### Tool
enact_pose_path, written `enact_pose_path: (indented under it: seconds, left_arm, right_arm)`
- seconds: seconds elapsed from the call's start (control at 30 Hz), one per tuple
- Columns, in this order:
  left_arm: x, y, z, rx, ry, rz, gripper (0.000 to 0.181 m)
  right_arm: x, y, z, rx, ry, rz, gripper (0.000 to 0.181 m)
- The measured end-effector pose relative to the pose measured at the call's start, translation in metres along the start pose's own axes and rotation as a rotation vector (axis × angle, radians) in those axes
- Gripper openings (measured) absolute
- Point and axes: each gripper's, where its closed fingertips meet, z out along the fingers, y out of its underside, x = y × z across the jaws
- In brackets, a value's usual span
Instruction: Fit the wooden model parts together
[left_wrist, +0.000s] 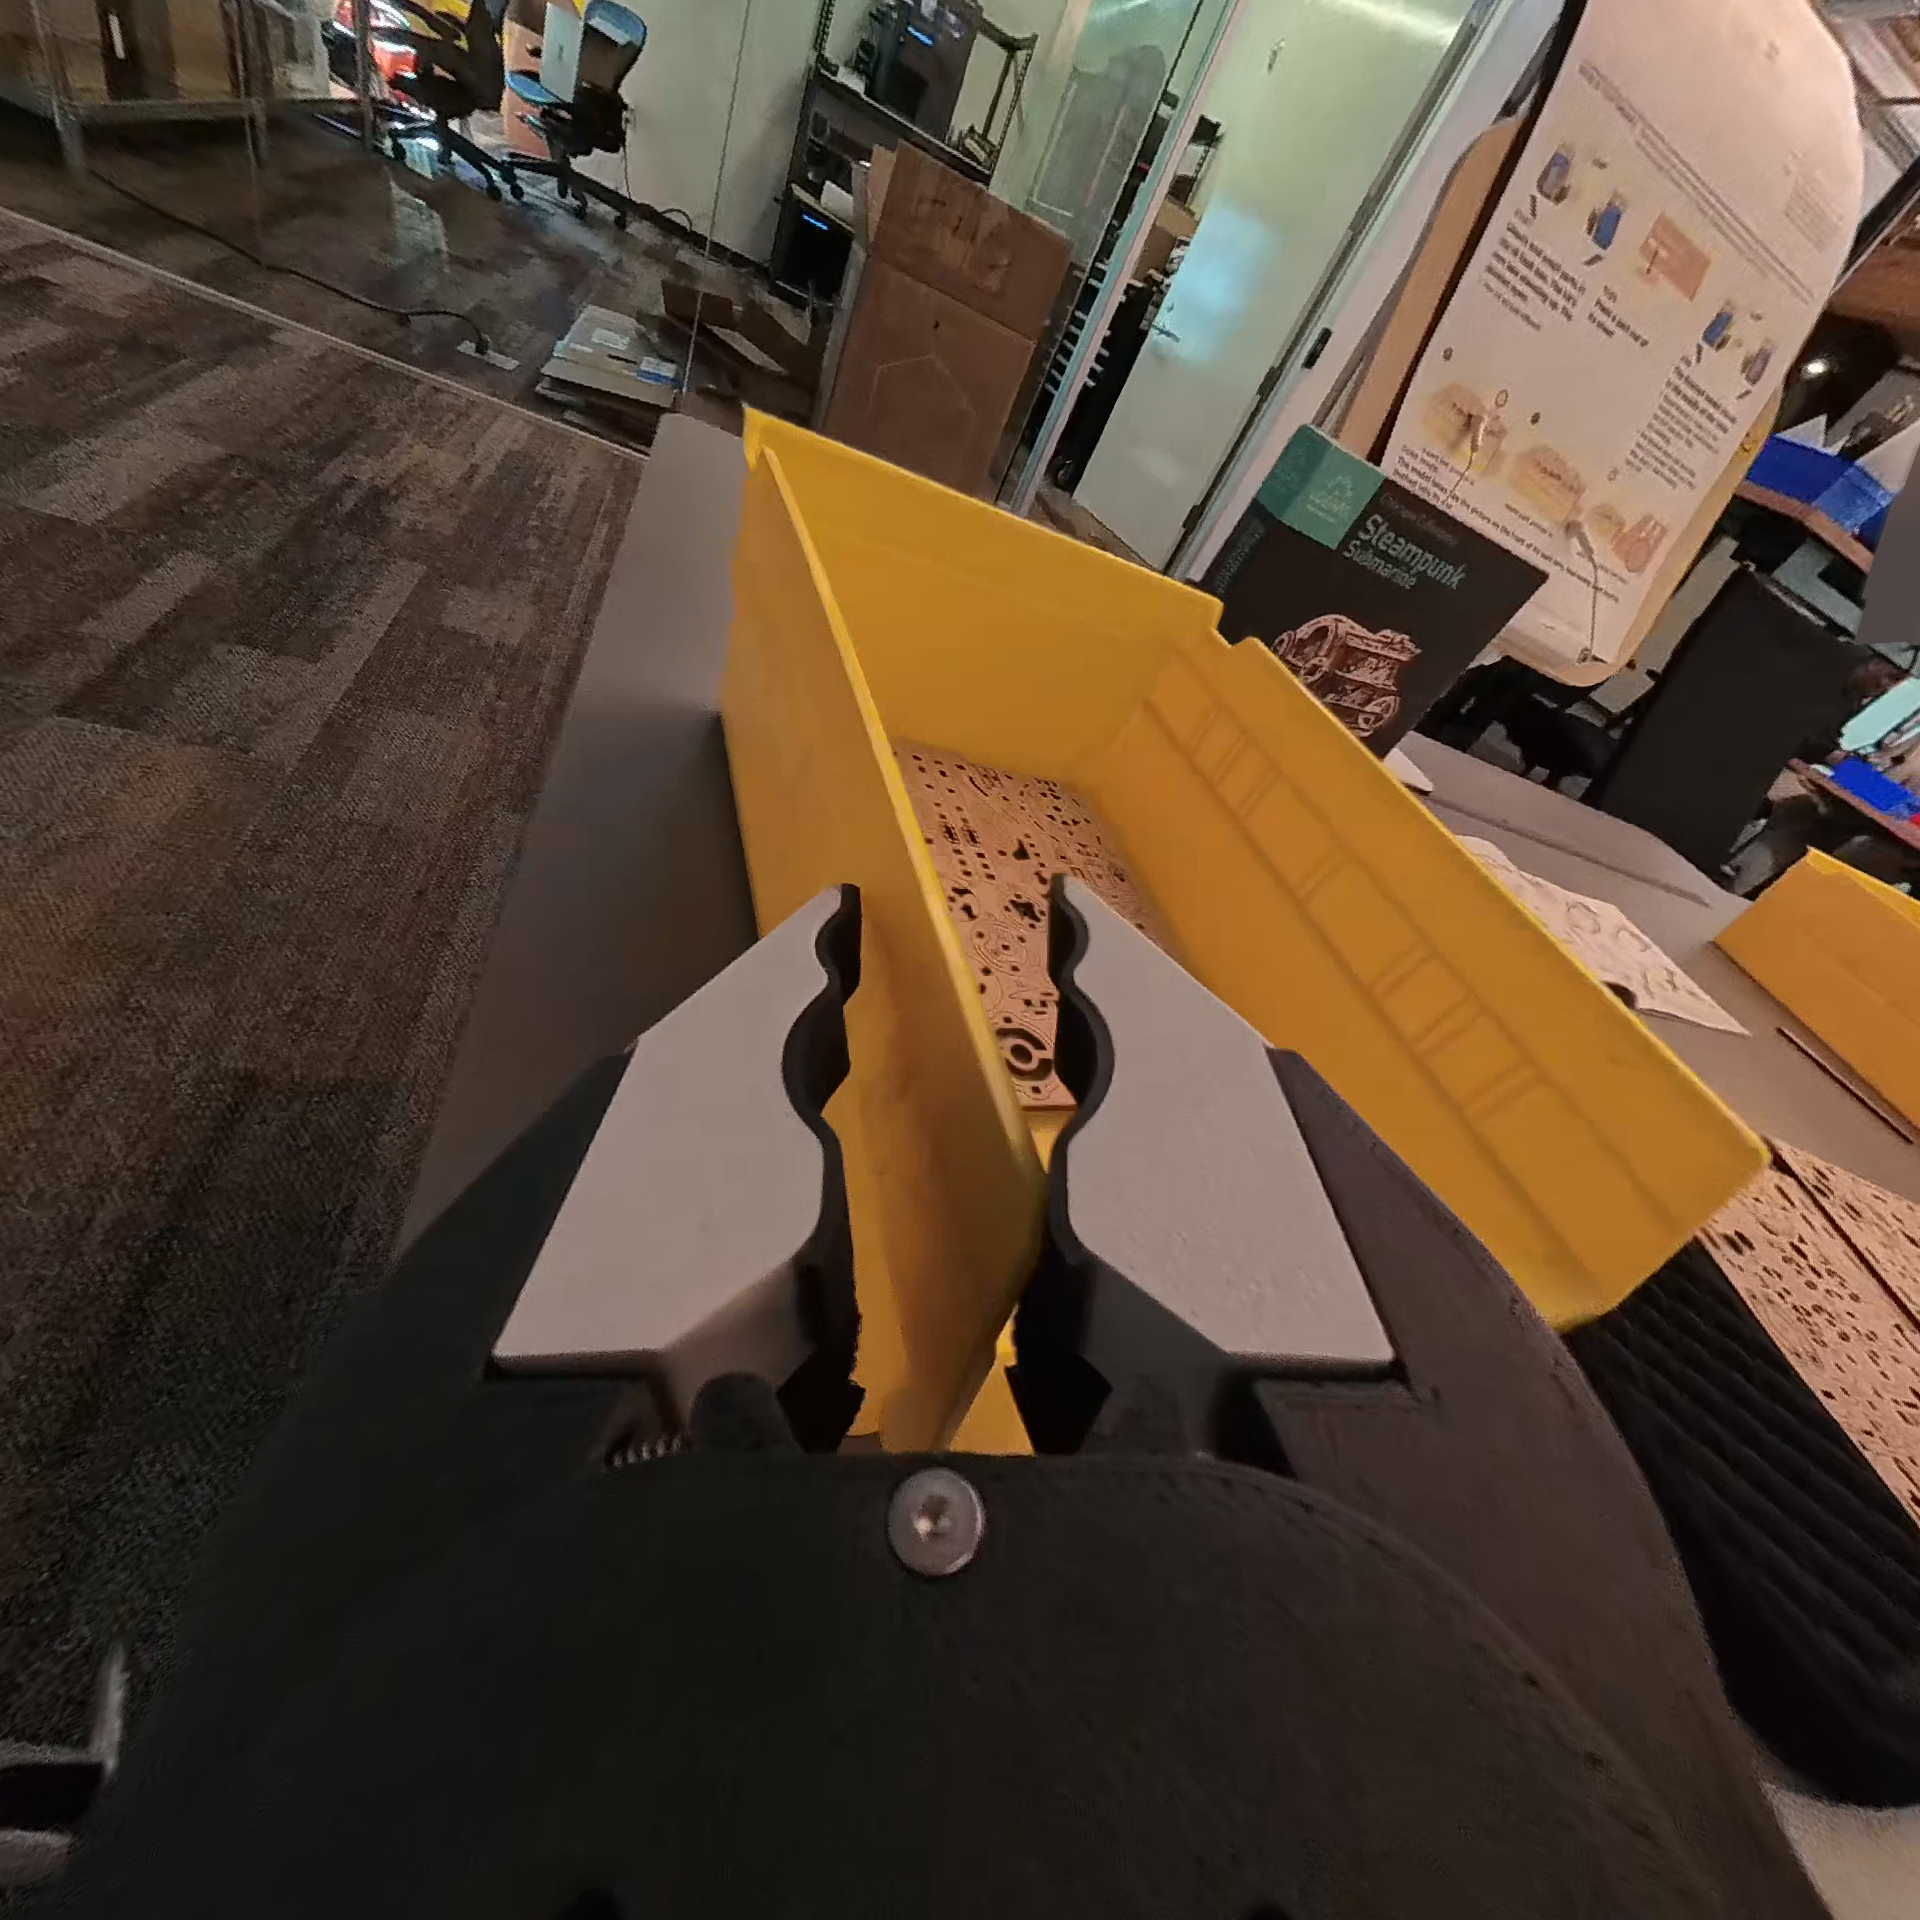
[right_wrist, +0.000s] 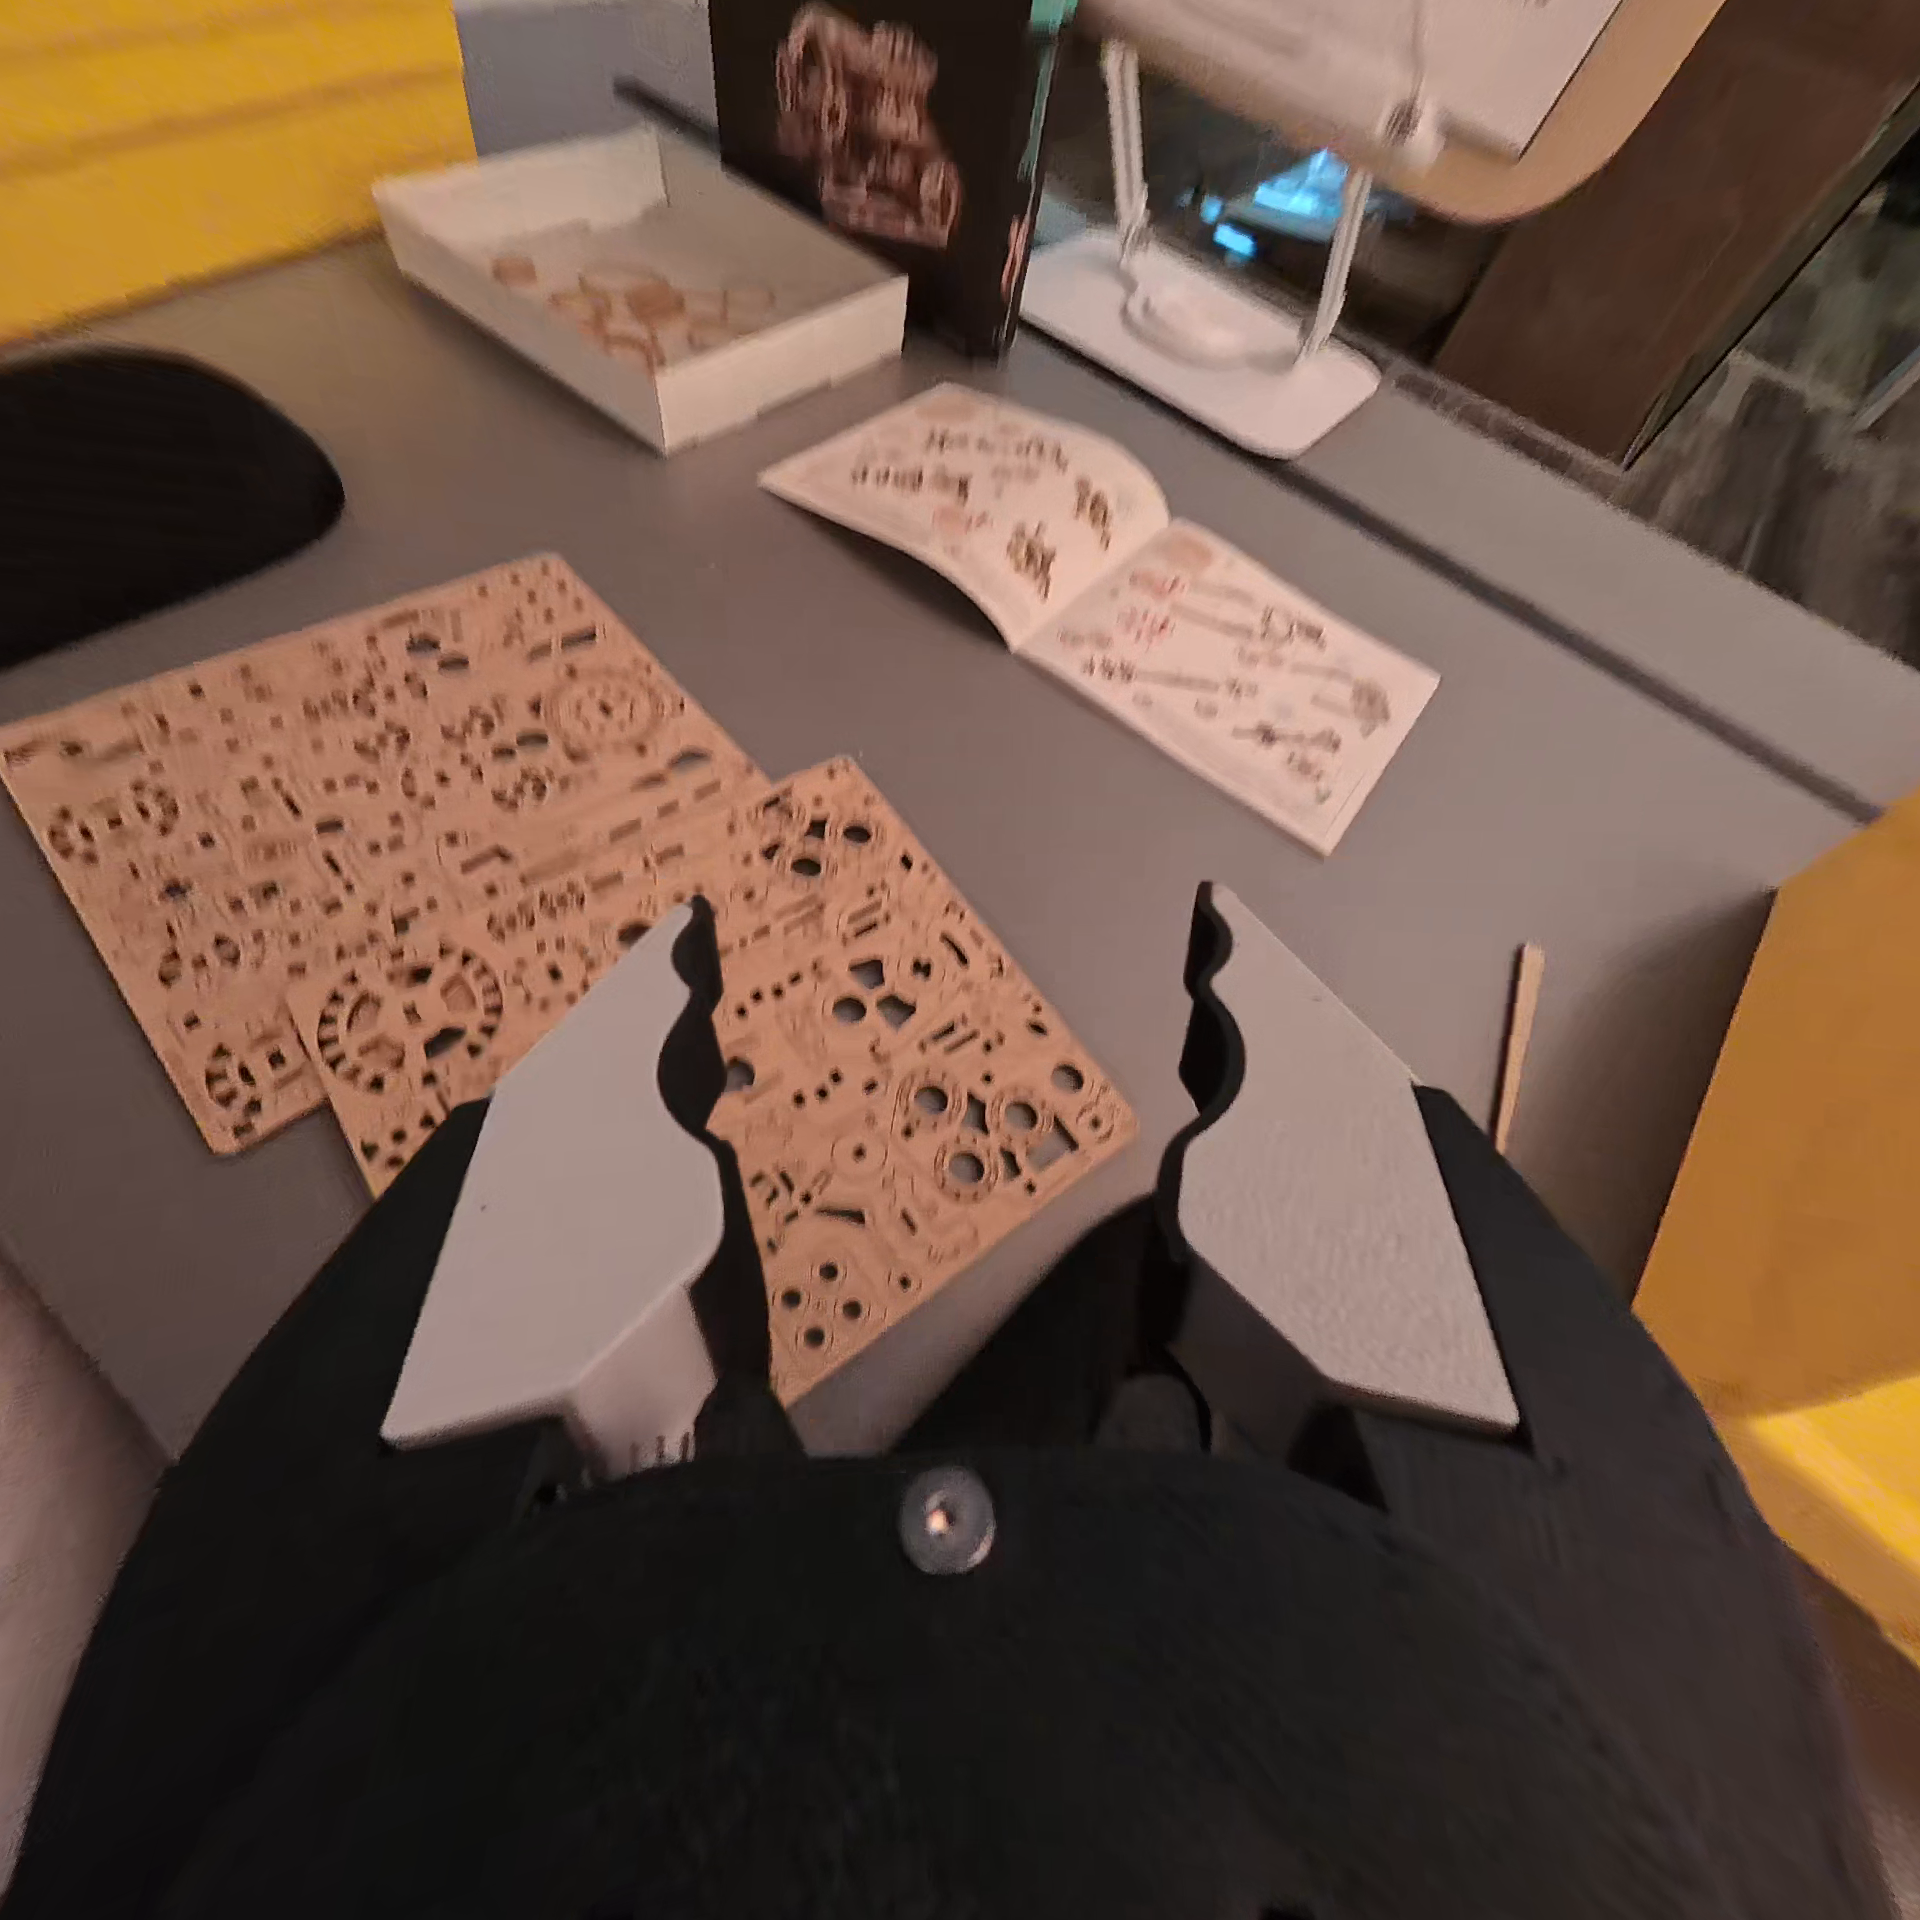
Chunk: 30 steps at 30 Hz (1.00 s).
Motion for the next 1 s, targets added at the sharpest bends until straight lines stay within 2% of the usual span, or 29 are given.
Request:
enact_pose_path:
  seconds: [0.23,0.33,0.47,0.53,0.63,0.77,0.87,0.93,1.0]
  left_arm:
    - [-0.005,-0.007,0.005,-0.06,-0.06,0.077,0.033]
    - [0.012,-0.026,-0.004,0.054,-0.021,0.106,0.05]
    - [0.042,-0.054,-0.041,0.233,-0.153,0.277,0.058]
    - [0.079,-0.061,-0.049,0.267,-0.137,0.354,0.058]
    - [0.163,-0.051,-0.037,0.215,0.069,0.378,0.059]
    - [0.276,-0.009,-0.008,0.059,0.423,0.302,0.058]
    - [0.348,0.023,0.004,-0.058,0.7,0.191,0.058]
    - [0.379,0.049,0.018,-0.185,0.799,0.15,0.062]
    - [0.402,0.084,0.037,-0.37,0.835,0.128,0.07]
  right_arm:
    - [-0.051,0.054,-0.004,-0.148,-0.149,-0.101,0.094]
    - [-0.069,0.074,-0.012,-0.175,-0.2,-0.133,0.1]
    - [-0.078,0.089,-0.02,-0.158,-0.24,-0.117,0.099]
    - [-0.076,0.087,-0.022,-0.118,-0.236,-0.091,0.098]
    - [-0.088,0.081,-0.02,-0.064,-0.288,-0.077,0.093]
    - [-0.106,0.09,-0.009,-0.118,-0.33,-0.164,0.093]
    - [-0.112,0.09,-0.005,-0.132,-0.357,-0.15,0.093]
    - [-0.107,0.088,-0.005,-0.15,-0.347,-0.137,0.094]
    - [-0.102,0.085,-0.008,-0.188,-0.357,-0.077,0.094]
